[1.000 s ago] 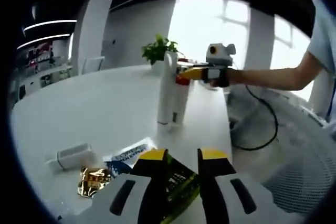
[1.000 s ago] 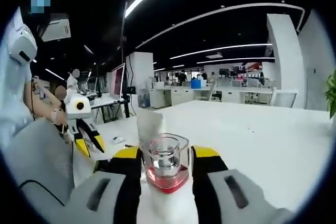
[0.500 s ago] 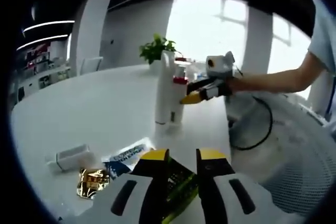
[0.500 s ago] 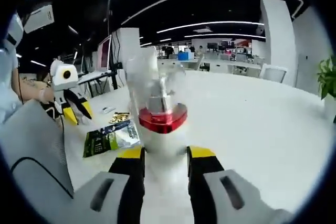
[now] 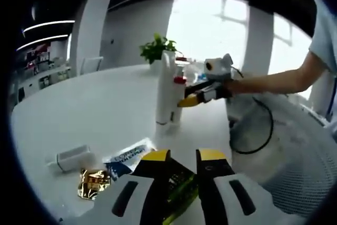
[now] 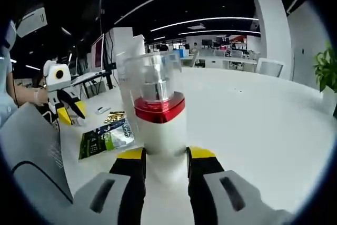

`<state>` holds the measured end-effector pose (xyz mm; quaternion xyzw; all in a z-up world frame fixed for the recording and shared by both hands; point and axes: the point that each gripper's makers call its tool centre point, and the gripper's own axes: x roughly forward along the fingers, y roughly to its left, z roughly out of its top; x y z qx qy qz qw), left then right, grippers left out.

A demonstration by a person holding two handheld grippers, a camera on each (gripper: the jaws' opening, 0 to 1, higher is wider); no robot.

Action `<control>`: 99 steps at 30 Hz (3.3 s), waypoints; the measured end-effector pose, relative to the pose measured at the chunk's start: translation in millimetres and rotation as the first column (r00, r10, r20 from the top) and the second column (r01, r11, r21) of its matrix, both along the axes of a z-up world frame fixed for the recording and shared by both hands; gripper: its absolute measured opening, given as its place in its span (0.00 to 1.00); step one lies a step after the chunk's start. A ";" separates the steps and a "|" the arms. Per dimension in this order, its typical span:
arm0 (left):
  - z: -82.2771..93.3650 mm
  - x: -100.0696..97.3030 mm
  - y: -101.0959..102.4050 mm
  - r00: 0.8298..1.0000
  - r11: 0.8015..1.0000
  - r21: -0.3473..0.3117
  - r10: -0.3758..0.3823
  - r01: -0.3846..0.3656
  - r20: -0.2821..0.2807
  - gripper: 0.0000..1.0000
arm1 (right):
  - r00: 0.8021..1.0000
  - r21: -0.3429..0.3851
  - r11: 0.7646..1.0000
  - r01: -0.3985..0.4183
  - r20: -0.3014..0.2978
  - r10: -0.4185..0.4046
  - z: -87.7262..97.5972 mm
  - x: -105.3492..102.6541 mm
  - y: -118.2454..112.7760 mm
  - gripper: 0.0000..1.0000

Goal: Arrange the skincare products in the storage area until every visible bottle or jar stands upright without overlapping.

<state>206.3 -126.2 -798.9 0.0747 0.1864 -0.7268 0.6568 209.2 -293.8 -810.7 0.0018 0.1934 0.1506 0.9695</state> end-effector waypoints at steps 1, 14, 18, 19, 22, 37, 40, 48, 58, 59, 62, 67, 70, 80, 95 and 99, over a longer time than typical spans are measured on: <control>0.2 0.5 0.1 1.000 1.000 -0.001 0.002 -0.002 0.000 0.16 | 1.000 -0.001 1.000 -0.001 -0.001 0.001 0.2 0.1 0.3 0.31; 3.2 1.2 -0.5 1.000 1.000 -0.003 0.007 -0.007 0.006 0.15 | 0.999 0.015 0.999 0.033 -0.015 -0.033 10.5 -10.4 3.7 0.35; 3.9 1.0 -0.2 1.000 1.000 0.001 0.009 -0.009 0.008 0.16 | 0.999 -0.009 0.999 0.045 -0.030 -0.046 11.6 -15.5 5.6 0.36; 4.0 1.1 0.0 1.000 1.000 0.004 0.011 -0.011 0.009 0.16 | 0.998 -0.013 0.999 0.047 -0.033 -0.048 13.5 -17.4 7.0 0.37; 5.4 2.3 0.5 1.000 1.000 0.011 0.020 -0.020 0.024 0.16 | 0.998 -0.028 0.998 0.052 -0.038 -0.054 18.6 -21.8 11.2 0.38; 20.5 13.6 4.1 0.995 0.996 0.023 0.083 -0.085 0.061 0.18 | 0.995 -0.094 0.993 0.068 -0.069 -0.075 28.3 -47.7 34.2 0.45; 24.1 14.2 5.2 0.994 0.995 0.026 0.095 -0.097 0.060 0.21 | 0.996 -0.106 0.993 0.060 -0.065 -0.067 34.2 -51.3 41.6 0.48; 28.6 13.9 13.5 0.989 0.992 0.057 0.110 -0.116 0.102 0.29 | 0.999 -0.096 0.994 0.049 -0.016 -0.051 57.7 -51.9 64.8 0.57; 29.7 0.0 30.3 0.984 0.990 0.099 0.089 -0.105 0.157 0.45 | 1.000 -0.055 0.998 0.008 0.004 -0.008 71.2 -50.5 99.2 0.62; 29.8 -0.8 32.3 0.983 0.989 0.100 0.095 -0.111 0.156 0.46 | 1.000 -0.055 0.998 0.003 0.006 -0.003 72.2 -50.9 102.2 0.62; 30.0 -3.5 37.0 0.982 0.987 0.108 0.096 -0.115 0.165 0.50 | 1.000 -0.057 0.998 0.003 0.006 -0.003 73.5 -51.6 106.2 0.63; 32.5 -6.8 43.0 0.978 0.985 0.133 0.085 -0.111 0.192 0.56 | 1.000 -0.061 0.998 0.007 -0.002 -0.008 71.4 -54.0 112.9 0.68; 38.8 -8.2 46.3 0.976 0.985 0.123 0.098 -0.123 0.193 0.59 | 1.000 -0.078 0.997 0.010 -0.008 -0.011 70.5 -56.0 116.0 0.74; 39.6 -14.9 56.3 0.974 0.980 0.111 0.146 -0.166 0.171 0.73 | 0.999 -0.102 0.994 0.039 -0.020 -0.041 66.0 -60.0 122.4 0.90; 31.4 -20.2 66.2 0.962 0.963 0.107 0.229 -0.246 0.149 0.94 | 0.995 -0.075 0.997 0.006 -0.102 -0.014 46.9 -68.9 146.0 1.00; 28.5 -30.0 66.0 0.966 0.966 0.112 0.218 -0.234 0.140 0.97 | 0.993 -0.067 0.998 -0.022 -0.114 0.014 44.8 -64.0 153.2 1.00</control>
